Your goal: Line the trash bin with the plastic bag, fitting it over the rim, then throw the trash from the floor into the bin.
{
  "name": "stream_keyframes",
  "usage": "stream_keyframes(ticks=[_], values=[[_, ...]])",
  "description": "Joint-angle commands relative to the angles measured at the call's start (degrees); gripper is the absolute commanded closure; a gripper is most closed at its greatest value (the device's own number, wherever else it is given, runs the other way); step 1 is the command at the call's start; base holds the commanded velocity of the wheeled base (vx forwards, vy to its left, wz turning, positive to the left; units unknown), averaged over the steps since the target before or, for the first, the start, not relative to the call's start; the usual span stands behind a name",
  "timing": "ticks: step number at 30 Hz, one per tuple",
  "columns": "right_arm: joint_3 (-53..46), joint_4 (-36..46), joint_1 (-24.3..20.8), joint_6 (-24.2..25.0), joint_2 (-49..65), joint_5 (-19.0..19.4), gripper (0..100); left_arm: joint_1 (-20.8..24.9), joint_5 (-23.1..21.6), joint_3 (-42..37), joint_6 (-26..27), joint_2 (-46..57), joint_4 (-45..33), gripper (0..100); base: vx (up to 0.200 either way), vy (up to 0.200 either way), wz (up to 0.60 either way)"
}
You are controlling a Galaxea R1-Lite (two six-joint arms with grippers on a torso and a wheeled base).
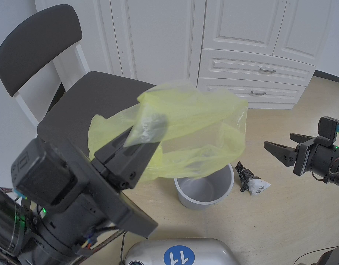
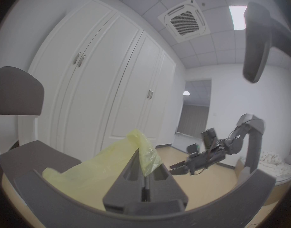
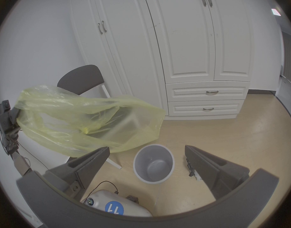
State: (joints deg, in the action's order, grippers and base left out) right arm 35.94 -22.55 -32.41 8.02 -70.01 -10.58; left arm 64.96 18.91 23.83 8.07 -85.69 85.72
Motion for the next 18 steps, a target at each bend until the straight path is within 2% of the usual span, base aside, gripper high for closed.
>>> stream_keyframes(ticks=[1,3,12,18], values=[[-0.25,-0.04,-0.90,-0.02,1.28,0.21,0,2.98,-1.94,-0.89,-0.07,0.26,2.08,100,0.000,0.000,0.00],[-0.17,-0.04,-0.90,-0.02,2.25,0.47,0,4.03,-3.18,-0.98,-0.16,0.96,2.08,100,0.000,0.000,0.00],[0.01,0.05,-0.90,-0.11,3.30,0.56,0,4.65,-3.79,-0.89,-1.04,1.31,2.17,100,0.000,0.000,0.00],[-0.08,0.32,-2.83,-0.11,4.71,0.47,0,7.37,-4.93,-1.33,-0.95,3.16,2.25,100,0.000,0.000,0.00]])
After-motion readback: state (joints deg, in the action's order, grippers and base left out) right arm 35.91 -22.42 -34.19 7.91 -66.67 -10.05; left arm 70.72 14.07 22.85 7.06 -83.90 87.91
